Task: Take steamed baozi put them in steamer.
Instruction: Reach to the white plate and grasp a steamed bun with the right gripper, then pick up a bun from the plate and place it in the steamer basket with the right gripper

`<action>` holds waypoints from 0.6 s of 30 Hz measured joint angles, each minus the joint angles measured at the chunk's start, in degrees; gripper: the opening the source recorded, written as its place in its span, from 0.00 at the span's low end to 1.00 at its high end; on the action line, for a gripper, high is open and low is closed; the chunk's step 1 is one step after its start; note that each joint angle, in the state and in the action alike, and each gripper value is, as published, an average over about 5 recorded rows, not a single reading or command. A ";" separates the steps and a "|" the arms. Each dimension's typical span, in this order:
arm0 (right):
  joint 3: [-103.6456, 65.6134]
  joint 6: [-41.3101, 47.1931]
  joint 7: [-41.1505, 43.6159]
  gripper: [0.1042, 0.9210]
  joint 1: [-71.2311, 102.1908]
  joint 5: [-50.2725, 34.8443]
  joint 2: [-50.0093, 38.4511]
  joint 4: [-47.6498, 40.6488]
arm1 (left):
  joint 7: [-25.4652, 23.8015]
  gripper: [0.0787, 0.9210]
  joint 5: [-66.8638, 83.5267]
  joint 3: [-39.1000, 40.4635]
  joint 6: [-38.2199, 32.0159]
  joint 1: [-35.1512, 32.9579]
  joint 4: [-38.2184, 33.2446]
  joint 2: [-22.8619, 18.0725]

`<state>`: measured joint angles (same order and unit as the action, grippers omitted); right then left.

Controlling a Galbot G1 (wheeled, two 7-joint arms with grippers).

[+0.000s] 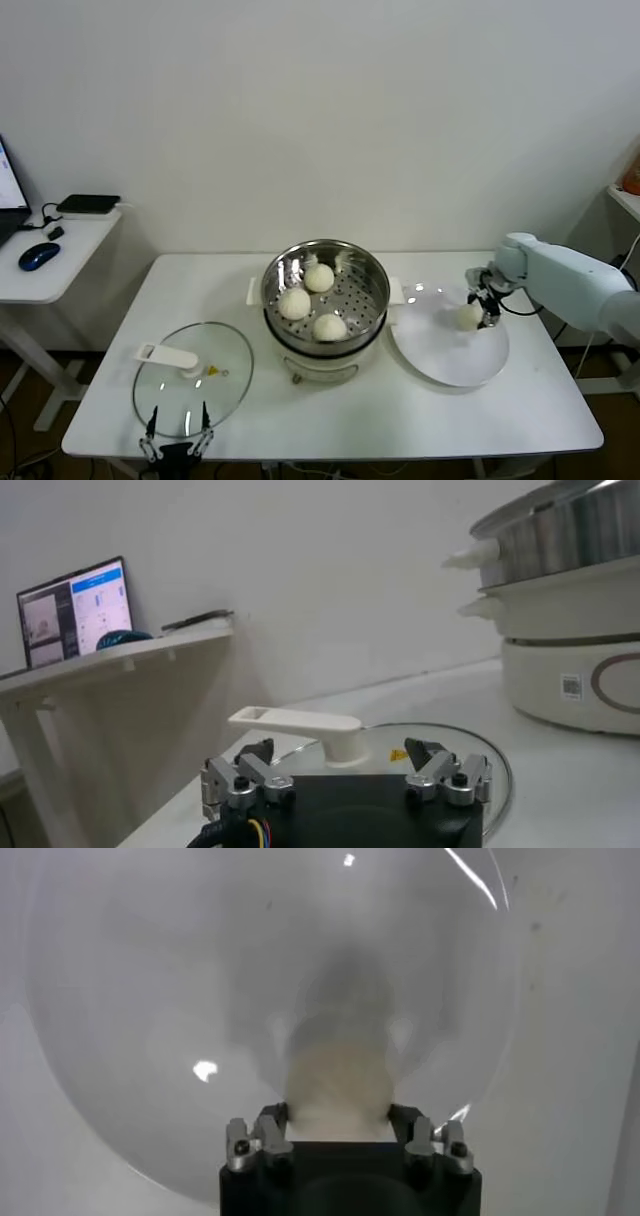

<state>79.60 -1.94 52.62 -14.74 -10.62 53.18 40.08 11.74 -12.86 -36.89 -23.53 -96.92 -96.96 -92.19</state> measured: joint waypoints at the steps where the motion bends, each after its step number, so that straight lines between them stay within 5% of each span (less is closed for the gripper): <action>1: -0.04 0.05 0.00 0.68 0.00 -0.01 -0.03 0.07 | 0.00 0.88 0.00 -0.01 -0.01 -0.03 -0.02 0.00; 9: 2.86 1.57 -0.08 0.67 -3.56 -3.11 -1.49 4.27 | -0.06 0.88 -0.01 -0.01 0.13 0.00 -0.39 0.00; 18: 15.43 5.72 0.88 0.67 -19.24 -16.22 -2.78 15.58 | -0.42 0.88 0.22 0.28 0.47 0.34 -0.26 0.00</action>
<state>95.03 3.78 53.50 -33.98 -26.84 50.40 55.66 11.31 -12.64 -36.60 -23.06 -96.58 -97.22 -92.20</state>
